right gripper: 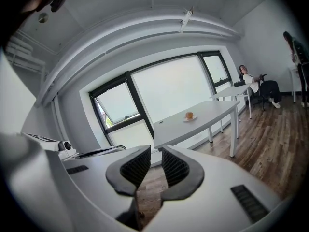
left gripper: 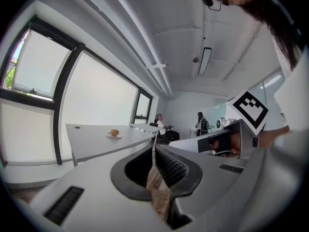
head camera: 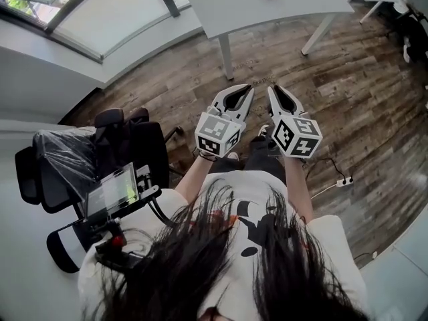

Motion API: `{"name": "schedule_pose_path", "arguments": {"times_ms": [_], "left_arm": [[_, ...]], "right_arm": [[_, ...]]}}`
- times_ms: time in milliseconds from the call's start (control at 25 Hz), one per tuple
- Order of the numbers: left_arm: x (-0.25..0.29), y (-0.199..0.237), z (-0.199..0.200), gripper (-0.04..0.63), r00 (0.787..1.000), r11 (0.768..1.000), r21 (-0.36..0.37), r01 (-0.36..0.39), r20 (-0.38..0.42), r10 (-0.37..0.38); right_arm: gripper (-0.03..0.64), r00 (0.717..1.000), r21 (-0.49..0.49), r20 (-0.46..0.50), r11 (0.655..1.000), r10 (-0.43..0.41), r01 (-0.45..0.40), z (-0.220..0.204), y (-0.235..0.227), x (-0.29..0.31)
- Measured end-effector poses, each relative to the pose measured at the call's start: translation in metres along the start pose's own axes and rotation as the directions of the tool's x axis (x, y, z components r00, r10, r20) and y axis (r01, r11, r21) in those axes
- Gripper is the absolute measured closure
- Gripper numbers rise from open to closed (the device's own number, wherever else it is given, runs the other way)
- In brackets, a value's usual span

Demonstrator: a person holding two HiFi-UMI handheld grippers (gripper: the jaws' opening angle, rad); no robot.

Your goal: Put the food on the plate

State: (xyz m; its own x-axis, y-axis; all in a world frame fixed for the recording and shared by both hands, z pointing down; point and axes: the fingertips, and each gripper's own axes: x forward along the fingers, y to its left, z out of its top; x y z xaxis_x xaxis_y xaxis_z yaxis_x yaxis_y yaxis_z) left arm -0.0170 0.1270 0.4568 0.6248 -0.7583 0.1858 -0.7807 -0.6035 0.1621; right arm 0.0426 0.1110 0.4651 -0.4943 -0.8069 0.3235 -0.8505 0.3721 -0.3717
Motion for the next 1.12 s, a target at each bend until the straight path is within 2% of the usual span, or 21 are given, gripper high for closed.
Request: {"name": "schedule_pose_path", "arguments": {"times_ms": [400,480,880,960,1120], "left_arm": [[-0.028,-0.025,-0.007,0.589,0.999,0.999,0.010,0.041,0.011,-0.042],[-0.034,-0.034,-0.008,0.589,0.999,0.999,0.015,0.050,0.015,-0.050],[-0.041,-0.049,-0.016,0.589,0.996,0.995,0.021,0.093,0.011,-0.094],[-0.042,-0.049,-0.017,0.589,0.995,0.995,0.017,0.095,0.011,-0.095],[-0.040,-0.054,-0.018,0.589,0.994,0.994,0.019,0.108,0.010,-0.109]], "right_arm": [[0.538,0.999,-0.029,0.021,0.999,-0.031,0.032,-0.017,0.020,-0.037],[0.581,0.999,-0.030,0.032,0.999,-0.042,0.043,-0.020,0.022,-0.048],[0.581,0.996,-0.041,0.038,0.995,-0.085,0.087,-0.031,0.021,-0.066],[0.607,0.995,-0.039,0.038,0.995,-0.094,0.095,-0.033,0.021,-0.068],[0.607,0.994,-0.043,0.036,0.994,-0.103,0.105,-0.034,0.020,-0.072]]}}
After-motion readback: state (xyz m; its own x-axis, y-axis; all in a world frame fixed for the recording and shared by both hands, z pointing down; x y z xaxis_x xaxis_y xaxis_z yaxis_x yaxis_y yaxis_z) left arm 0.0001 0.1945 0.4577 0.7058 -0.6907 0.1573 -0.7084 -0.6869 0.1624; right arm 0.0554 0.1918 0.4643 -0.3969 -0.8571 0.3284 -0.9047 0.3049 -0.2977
